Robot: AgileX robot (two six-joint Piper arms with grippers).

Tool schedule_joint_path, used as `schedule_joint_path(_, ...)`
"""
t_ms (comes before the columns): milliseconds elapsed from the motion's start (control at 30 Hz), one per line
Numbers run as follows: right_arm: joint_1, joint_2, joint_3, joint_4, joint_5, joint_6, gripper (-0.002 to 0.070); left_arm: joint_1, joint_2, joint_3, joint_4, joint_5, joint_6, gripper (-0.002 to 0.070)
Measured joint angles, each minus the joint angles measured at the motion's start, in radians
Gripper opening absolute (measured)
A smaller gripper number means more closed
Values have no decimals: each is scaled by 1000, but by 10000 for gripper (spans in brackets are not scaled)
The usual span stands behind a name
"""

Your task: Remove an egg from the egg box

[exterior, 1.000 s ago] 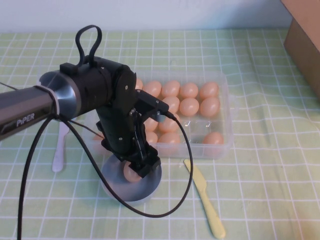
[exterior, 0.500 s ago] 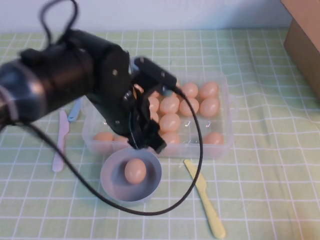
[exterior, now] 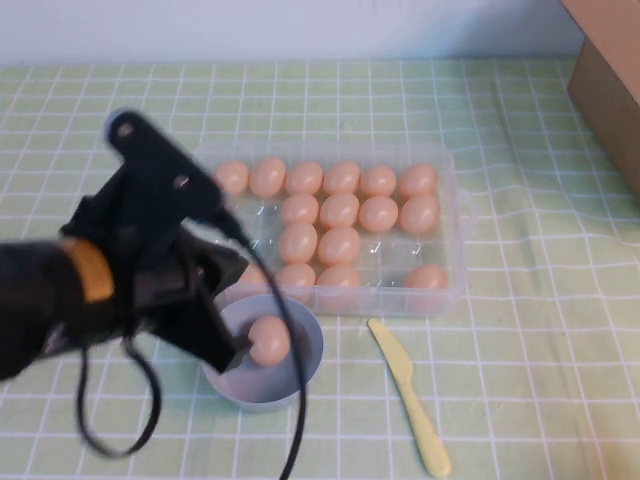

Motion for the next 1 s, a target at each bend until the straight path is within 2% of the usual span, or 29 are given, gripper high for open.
schedule_joint_path(133, 0, 0, 0, 0, 0, 0, -17, 0, -149, 156, -26, -137, -57, -2)
schedule_joint_path(300, 0, 0, 0, 0, 0, 0, -17, 0, -266, 279, -41, -192, -108, -3)
schedule_joint_path(667, 0, 0, 0, 0, 0, 0, -17, 0, -275, 314, 3, -233, -130, -3)
schedule_joint_path(900, 0, 0, 0, 0, 0, 0, -17, 7, -326, 401, 41, -481, -134, -3)
schedule_joint_path(1000, 0, 0, 0, 0, 0, 0, -17, 71, -421, 528, 45, -689, -134, -3)
